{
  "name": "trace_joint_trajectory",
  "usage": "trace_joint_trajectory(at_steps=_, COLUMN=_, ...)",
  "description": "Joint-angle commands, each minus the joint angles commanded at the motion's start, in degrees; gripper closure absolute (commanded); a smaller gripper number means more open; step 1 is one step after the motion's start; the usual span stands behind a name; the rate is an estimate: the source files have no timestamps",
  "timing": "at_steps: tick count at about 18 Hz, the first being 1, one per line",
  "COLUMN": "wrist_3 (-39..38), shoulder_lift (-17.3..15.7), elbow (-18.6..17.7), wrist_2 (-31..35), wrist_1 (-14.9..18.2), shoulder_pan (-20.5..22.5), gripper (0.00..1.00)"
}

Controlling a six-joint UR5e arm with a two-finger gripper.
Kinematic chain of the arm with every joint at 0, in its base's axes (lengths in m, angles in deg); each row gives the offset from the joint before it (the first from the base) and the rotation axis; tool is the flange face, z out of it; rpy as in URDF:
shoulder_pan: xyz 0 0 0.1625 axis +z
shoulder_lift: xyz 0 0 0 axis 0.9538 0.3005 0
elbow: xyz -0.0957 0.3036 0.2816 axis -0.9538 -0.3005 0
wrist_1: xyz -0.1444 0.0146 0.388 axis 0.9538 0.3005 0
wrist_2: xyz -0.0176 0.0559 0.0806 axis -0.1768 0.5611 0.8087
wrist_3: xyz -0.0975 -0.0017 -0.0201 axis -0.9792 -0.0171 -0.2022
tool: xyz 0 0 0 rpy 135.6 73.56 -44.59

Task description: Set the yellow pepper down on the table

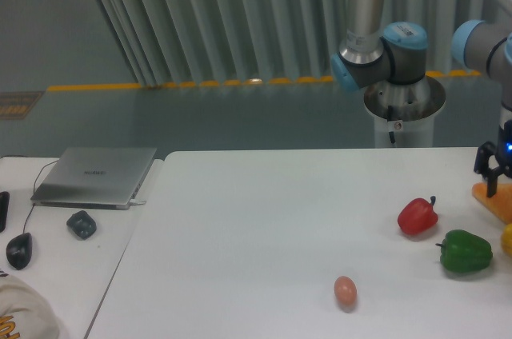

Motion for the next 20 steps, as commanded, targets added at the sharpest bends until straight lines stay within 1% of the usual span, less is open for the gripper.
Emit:
trace_joint_trajectory(at_steps=2, wrist_3=6.9, shoulder_lift=0.1, elbow=0.4, wrist_2=0.3, wrist_1=1.4, shoulder_pan=1.3, gripper=0.00)
trace_joint_trajectory(at_steps=4, wrist_3=13.6, shoulder_lift=0.3, elbow=0.4, wrist_2=0.3, wrist_1=1.3, shoulder_pan=2.5, gripper=0.00)
trace_joint_trajectory(at_steps=6, wrist_3=17.3, shoulder_lift=0.5, elbow=0.0, wrist_2=1.1, wrist_1=1.4, shoulder_pan=3.0, gripper=0.00)
trace_joint_trajectory(at_steps=9, wrist_3=17.6, shoulder_lift=0.9, elbow=-0.5, wrist_2=2.9, wrist_1=1.2, shoulder_pan=2.7, gripper=0.00)
trace_joint_trajectory(at_steps=20, wrist_3=19.0, shoulder_lift=0.9, elbow=-1.7, wrist_2=3.0, wrist_1=1.2, shoulder_pan=2.6, gripper=0.00)
